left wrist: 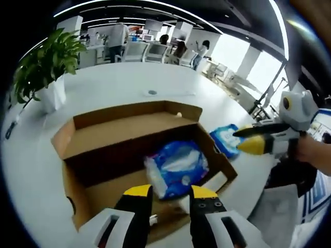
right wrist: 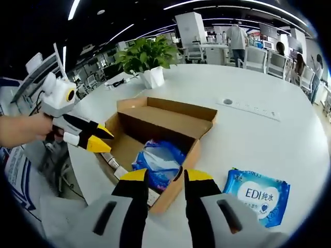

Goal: Operate the shoe box by opening the lid, removing the specified soft item, and placing it in the target area until the item is outside and the box remains undamaged.

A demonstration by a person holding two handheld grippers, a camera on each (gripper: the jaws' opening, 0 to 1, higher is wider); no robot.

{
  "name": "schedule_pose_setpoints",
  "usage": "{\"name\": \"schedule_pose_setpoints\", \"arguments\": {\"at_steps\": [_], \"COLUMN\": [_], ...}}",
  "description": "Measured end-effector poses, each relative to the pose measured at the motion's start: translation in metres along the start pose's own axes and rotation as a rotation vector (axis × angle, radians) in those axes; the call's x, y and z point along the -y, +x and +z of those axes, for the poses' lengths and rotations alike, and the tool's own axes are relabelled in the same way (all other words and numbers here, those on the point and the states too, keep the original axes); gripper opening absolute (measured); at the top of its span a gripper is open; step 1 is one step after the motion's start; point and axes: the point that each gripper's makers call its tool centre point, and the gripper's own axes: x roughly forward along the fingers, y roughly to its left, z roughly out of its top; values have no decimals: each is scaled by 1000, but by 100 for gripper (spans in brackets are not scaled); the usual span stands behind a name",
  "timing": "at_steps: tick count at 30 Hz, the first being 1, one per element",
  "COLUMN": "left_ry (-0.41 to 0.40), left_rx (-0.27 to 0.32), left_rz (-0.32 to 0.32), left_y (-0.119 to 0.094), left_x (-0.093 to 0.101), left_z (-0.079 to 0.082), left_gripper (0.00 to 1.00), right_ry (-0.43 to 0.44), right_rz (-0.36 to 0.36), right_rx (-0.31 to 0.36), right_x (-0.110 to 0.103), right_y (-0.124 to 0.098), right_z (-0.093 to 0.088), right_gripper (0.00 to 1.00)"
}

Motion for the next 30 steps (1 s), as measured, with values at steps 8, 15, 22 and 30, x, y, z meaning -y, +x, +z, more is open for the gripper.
{"name": "schedule_pose_setpoints", "arguments": {"at_steps": [8, 15, 22, 30], "left_ry": [34, 106, 151, 167], "left_rx": [-33, -53, -52, -68], "left_rz": [-56, -115, -134, -139], "left_y": [25, 49, 66, 76], "left_x": [-1, 7, 14, 13], "left_z": [6, 18, 26, 27], "left_gripper": [28, 27, 27, 27], "right_ry": [-12, -23, -7, 2], "right_rz": [54, 99, 104, 114], "right_rx": [-29, -66, -75, -79], "right_x": [-14, -21, -16, -19], "right_y": [22, 38, 46, 46], "right_z": [1, -7, -10, -12], "right_gripper": [19, 16, 15, 15]}}
